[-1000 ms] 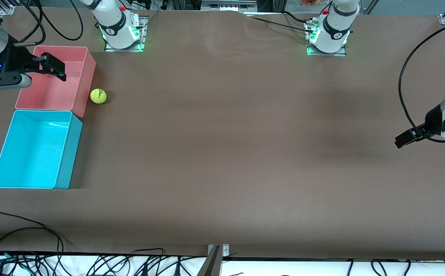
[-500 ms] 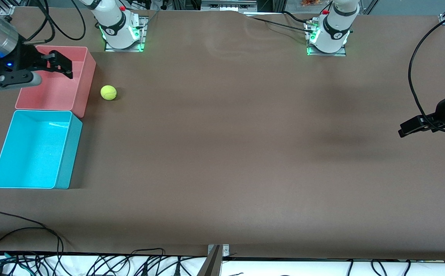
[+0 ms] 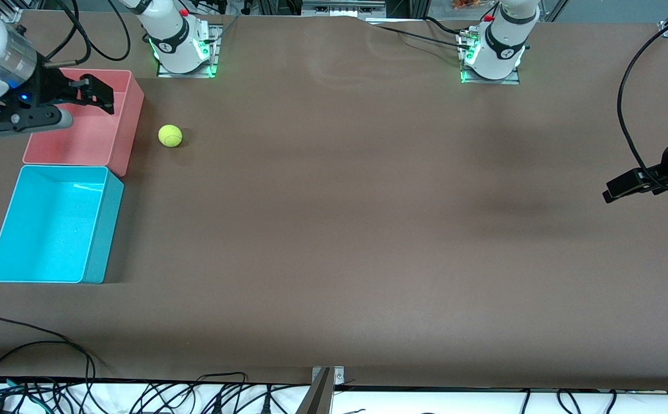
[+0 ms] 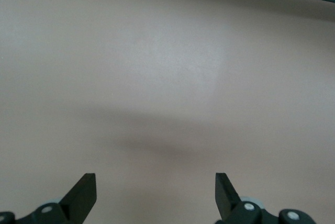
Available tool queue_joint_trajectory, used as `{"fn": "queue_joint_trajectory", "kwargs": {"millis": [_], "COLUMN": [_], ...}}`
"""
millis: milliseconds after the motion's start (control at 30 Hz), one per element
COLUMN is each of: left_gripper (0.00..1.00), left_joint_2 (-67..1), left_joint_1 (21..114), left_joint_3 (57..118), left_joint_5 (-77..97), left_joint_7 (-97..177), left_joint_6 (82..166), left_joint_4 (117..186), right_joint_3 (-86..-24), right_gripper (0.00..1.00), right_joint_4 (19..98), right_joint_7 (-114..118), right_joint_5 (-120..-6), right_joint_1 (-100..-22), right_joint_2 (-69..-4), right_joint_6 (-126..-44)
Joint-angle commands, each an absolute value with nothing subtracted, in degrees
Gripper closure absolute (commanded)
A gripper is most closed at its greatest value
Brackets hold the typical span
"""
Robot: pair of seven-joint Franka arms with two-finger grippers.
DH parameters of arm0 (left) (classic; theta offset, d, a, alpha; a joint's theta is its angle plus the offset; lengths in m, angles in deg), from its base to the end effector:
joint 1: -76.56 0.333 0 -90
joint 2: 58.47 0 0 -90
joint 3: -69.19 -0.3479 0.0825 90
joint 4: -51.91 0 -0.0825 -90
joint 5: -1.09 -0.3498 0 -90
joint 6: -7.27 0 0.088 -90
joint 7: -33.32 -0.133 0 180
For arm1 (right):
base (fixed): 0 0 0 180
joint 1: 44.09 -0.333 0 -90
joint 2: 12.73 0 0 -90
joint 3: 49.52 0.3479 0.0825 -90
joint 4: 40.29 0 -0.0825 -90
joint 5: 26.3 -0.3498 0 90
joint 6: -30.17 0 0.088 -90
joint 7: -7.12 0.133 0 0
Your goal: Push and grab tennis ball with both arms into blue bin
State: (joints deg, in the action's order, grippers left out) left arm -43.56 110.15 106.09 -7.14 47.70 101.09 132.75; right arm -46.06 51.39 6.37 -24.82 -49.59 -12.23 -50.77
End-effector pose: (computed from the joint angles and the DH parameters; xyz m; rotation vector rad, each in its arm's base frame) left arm 0.5988 0.0330 0.5849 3.1114 0.3162 0.0241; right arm 0.4884 0.0734 0.6104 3.0797 0.2587 -0.2733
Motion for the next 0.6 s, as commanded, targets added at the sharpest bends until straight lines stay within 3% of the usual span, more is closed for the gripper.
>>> {"fn": "queue_joint_trajectory", "kwargs": {"millis": [0,267,567], "left_gripper": [0.00,0.00,0.00], "left_joint_2": [-44.3,-44.9,-51.3], "left_joint_1": [110.7,109.3,94.9], "left_joint_3": [105.9,104.2,87.9], "left_joint_5": [-5.3,-5.7,-1.1], "left_joint_7": [46.3,46.2,45.6], "left_joint_6": [100.0,100.1,98.9], "left_joint_4": [132.4,132.3,135.7], "right_joint_3": [-46.7,-48.5,-50.5], "right_gripper": [0.00,0.00,0.00], "right_joint_4": [52.3,60.6,73.9], "right_joint_7": [6.3,6.6,6.6], "right_joint_5": [-23.8,-24.1,-24.2], "right_joint_1": [-48.9,-48.7,-48.7], "right_joint_2": [-14.0,-13.2,-11.8], "right_joint_6": [-48.9,-48.4,-57.8]}}
